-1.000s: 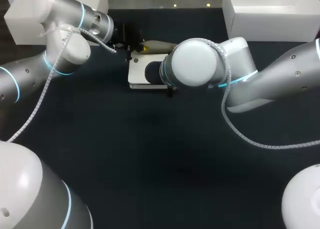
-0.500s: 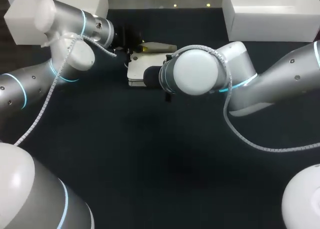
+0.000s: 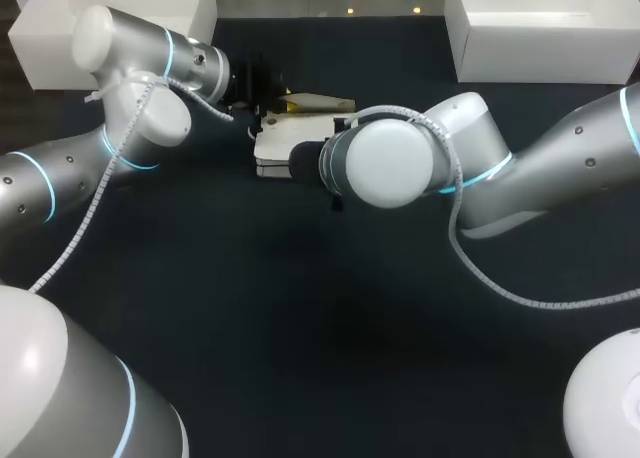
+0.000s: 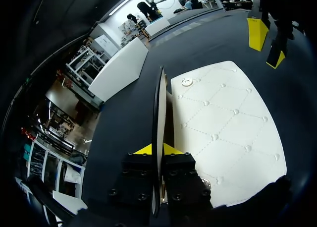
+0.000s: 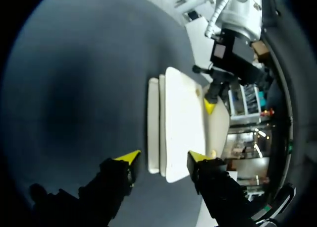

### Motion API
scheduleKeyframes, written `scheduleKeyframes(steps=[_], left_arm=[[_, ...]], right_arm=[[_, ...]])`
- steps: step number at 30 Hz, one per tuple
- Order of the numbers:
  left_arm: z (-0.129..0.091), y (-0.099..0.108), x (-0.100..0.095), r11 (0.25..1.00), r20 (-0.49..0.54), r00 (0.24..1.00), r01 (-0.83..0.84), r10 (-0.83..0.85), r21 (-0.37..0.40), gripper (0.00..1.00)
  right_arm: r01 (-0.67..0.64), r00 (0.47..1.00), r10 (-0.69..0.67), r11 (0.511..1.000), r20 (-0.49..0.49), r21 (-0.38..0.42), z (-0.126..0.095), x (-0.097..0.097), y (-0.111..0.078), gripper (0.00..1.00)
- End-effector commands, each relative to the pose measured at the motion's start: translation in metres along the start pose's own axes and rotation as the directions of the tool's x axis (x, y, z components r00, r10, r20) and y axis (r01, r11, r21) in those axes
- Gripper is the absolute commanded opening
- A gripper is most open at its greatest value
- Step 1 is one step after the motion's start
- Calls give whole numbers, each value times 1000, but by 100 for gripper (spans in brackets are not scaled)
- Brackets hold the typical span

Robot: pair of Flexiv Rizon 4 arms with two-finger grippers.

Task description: Pick up the bag, open it, inspect its contents, close it, and place it on the opposite side

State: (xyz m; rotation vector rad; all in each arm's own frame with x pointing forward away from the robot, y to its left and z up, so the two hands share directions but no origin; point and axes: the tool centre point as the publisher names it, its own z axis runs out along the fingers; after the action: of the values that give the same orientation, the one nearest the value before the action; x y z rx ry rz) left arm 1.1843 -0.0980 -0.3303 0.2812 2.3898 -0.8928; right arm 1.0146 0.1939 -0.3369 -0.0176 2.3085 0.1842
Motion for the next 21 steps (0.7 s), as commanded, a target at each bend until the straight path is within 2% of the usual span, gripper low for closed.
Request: scheduleKeyframes(steps=[1,13,21], left_arm=[[-1,0,1,1000,-8,1000,-3,3,5,0],[-2,-1,7,1000,-41,999,6,-6,11,0],[-4,-1,9,1000,-53,999,6,-5,14,0]], right_arm=[[2,1000,-2,1000,6,-4,10,1,0,70],[-5,1000,5,1000,-3,-3,25,2,-2,49],[14,1000,-14,999,-13,35,37,-1,-3,47]])
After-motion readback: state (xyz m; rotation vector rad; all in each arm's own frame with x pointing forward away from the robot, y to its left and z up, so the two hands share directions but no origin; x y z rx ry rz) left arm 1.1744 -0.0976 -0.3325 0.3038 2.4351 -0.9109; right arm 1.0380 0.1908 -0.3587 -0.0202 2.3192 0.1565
